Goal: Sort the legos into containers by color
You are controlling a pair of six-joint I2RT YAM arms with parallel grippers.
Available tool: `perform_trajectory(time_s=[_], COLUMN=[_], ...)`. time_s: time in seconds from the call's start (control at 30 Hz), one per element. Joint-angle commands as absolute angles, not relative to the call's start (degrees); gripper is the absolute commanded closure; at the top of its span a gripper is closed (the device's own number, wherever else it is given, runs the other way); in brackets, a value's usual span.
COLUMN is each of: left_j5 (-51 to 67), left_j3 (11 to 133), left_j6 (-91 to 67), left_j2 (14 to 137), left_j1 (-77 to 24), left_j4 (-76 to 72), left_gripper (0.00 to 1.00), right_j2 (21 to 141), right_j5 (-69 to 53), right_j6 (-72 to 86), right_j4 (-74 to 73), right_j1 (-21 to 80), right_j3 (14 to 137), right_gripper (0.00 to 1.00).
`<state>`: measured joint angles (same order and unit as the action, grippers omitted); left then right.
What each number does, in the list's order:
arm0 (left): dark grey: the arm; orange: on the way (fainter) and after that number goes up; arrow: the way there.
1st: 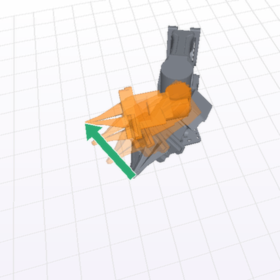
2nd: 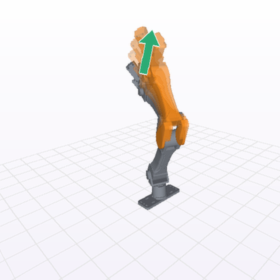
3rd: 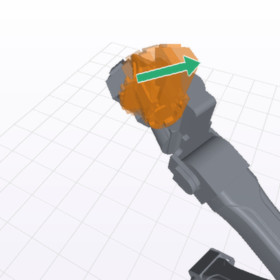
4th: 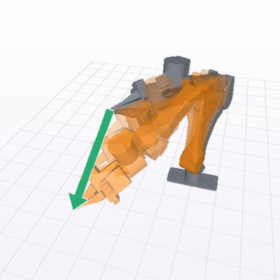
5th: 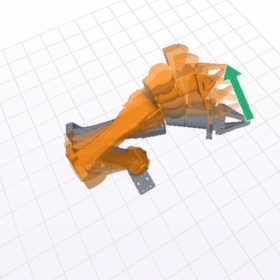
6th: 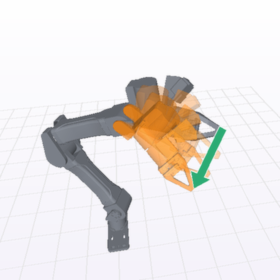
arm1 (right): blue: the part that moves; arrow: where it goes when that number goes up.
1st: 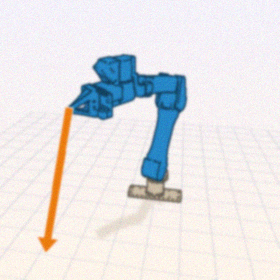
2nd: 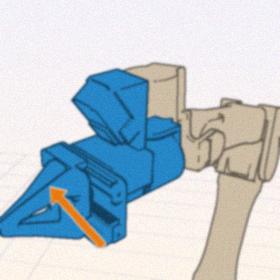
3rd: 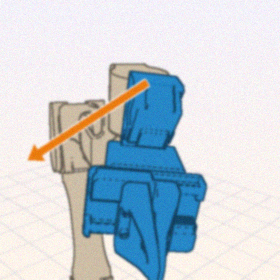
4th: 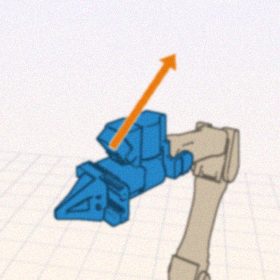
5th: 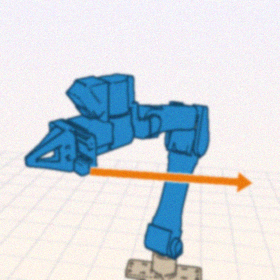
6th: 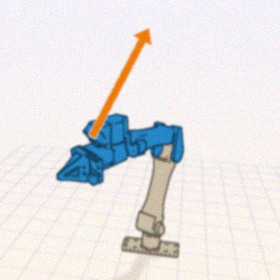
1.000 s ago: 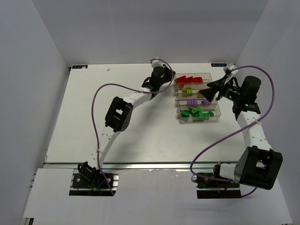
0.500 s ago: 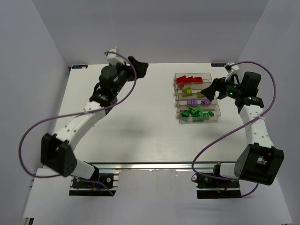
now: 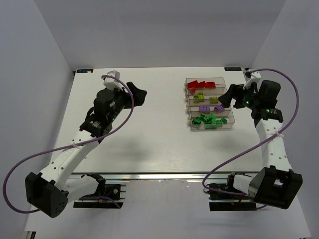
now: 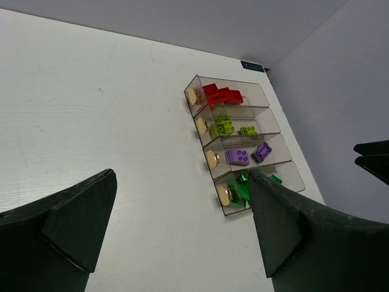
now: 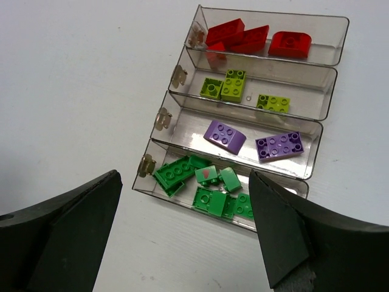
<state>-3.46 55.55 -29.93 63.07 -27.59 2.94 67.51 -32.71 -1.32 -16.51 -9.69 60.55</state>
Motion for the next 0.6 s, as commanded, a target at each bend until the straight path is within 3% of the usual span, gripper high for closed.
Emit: perform_trajectory(time_s=[0.0,0.57], left_j5=[-3.08,-3.07], left_j3=[56.52,54.06], left_j6=[-29.09,-31.38], left_j2=[62.05,58.80], left_j1=[-27.60,-27.60], left_j4=[5.63,5.98], left_gripper=[0.02,0.02], right_j2=[66.97,64.25], right_j5=[-29.71,-37.16], right_j6=[1.06,-2.98], right_j4=[-17.22,-21.19], right_j1=[-9.84,-9.84], right_j3=[61.43,61.18], right_gripper=[0.11,0.10])
